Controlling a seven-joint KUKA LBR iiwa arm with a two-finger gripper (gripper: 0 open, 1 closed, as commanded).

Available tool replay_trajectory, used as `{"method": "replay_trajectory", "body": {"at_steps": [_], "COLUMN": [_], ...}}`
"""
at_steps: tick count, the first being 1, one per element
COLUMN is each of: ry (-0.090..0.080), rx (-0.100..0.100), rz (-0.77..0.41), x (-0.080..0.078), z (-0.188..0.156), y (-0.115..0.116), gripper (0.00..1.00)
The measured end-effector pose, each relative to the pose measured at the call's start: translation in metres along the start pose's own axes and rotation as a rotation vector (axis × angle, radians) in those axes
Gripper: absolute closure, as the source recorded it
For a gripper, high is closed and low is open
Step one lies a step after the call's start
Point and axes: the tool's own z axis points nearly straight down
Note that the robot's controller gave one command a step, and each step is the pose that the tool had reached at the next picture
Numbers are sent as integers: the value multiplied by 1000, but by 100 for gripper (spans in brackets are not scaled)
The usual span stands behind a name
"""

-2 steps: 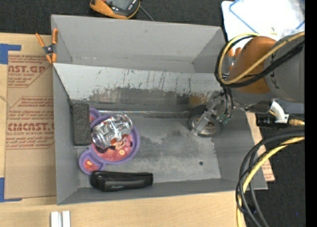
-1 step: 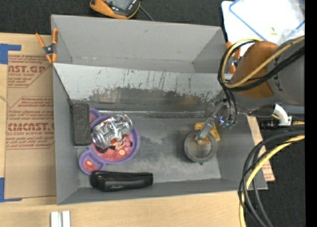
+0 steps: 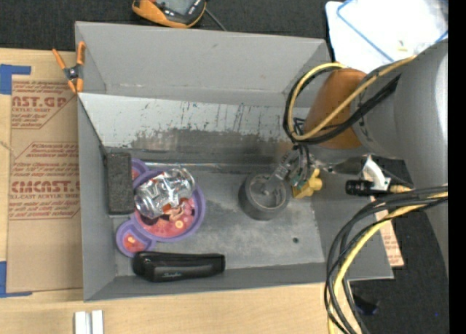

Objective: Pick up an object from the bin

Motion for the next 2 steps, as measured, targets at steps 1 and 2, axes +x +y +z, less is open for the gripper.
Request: {"method": "replay_trajectory", "body": {"at_steps": [1, 2], "ry": [0, 1], "rx": [0, 1], "rz": [0, -1], "x": [0, 0], "z": [0, -9], "y": [0, 0], "gripper": [100, 100]}}
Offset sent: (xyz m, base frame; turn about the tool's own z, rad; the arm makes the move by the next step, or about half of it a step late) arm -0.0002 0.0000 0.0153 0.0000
